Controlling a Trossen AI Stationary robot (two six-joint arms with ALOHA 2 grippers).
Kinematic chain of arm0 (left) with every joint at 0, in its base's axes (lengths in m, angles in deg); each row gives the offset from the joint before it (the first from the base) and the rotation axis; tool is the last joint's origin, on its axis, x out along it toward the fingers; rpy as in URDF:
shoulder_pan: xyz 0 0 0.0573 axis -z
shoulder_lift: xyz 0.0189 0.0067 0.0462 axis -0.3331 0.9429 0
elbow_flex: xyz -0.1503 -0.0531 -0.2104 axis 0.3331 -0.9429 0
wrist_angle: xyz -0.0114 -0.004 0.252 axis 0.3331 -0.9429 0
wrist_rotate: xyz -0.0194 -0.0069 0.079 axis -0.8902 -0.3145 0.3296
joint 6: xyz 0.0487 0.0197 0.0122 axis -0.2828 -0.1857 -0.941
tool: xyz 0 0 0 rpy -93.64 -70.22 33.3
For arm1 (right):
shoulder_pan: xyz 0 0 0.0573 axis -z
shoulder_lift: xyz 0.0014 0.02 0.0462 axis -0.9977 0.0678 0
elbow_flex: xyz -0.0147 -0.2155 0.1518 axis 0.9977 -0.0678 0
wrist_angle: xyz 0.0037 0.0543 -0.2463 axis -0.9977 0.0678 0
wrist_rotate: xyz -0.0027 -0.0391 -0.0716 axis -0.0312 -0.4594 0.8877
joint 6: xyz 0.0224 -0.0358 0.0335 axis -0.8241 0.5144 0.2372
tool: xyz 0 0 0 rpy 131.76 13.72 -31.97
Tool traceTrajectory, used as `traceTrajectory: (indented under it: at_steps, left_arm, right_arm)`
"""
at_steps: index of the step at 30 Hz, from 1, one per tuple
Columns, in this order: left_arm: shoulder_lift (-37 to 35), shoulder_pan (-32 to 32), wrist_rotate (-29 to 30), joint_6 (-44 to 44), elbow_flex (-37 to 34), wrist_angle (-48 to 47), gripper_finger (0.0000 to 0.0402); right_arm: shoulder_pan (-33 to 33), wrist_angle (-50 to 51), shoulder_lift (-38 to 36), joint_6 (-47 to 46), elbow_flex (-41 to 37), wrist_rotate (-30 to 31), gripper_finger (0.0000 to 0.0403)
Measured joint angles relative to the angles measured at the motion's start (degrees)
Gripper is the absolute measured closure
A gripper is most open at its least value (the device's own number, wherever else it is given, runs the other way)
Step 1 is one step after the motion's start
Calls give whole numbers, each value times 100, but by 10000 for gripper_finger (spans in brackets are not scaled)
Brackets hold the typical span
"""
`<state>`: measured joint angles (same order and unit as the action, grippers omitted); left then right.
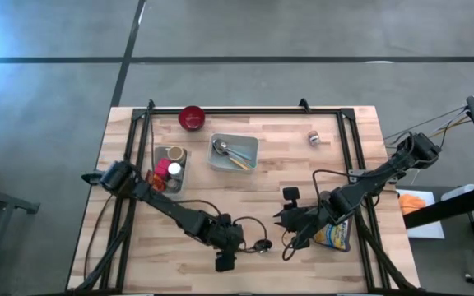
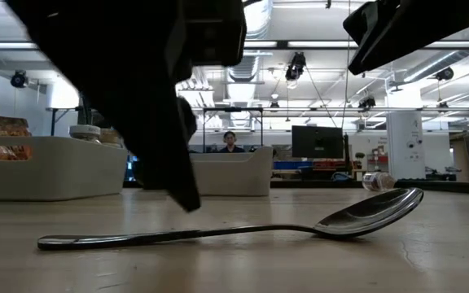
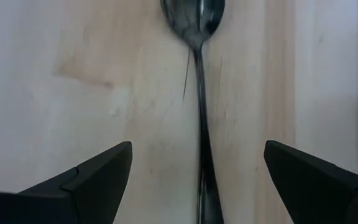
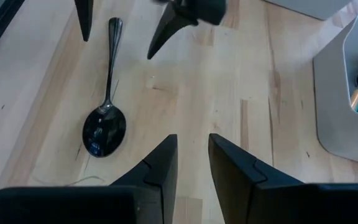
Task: Pick & Place Food Item
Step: Put the black spoon into the right gray bin
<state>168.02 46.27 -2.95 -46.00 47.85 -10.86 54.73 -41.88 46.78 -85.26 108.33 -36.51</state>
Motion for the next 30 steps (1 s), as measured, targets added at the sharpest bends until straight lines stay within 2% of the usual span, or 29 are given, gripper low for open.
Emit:
traceTrajectory:
  at_steps: [5,11,15,21,25,30]
  left_arm:
    - [179,114,32,190,0,57,30]
    - [308,221,487,128,19,65,30]
    - [393,231,562,122,22,8,30]
    - [459,300,655,-200,22,-66,35]
    - [490,416,975,-423,20,-118,68]
    - [495,565,1327,-1023,11,-117,130]
  right_arm:
    - [0,4,0,2,-2,-7,317]
    - [0,6,0,0,-9,-19,317]
    - [0,4,0,0,-9,-24,317]
    - [0,4,0,0,-9,-50,317]
    - [0,4,0,0,-9,-50,317]
    - [0,4,0,0,-9,-52,317]
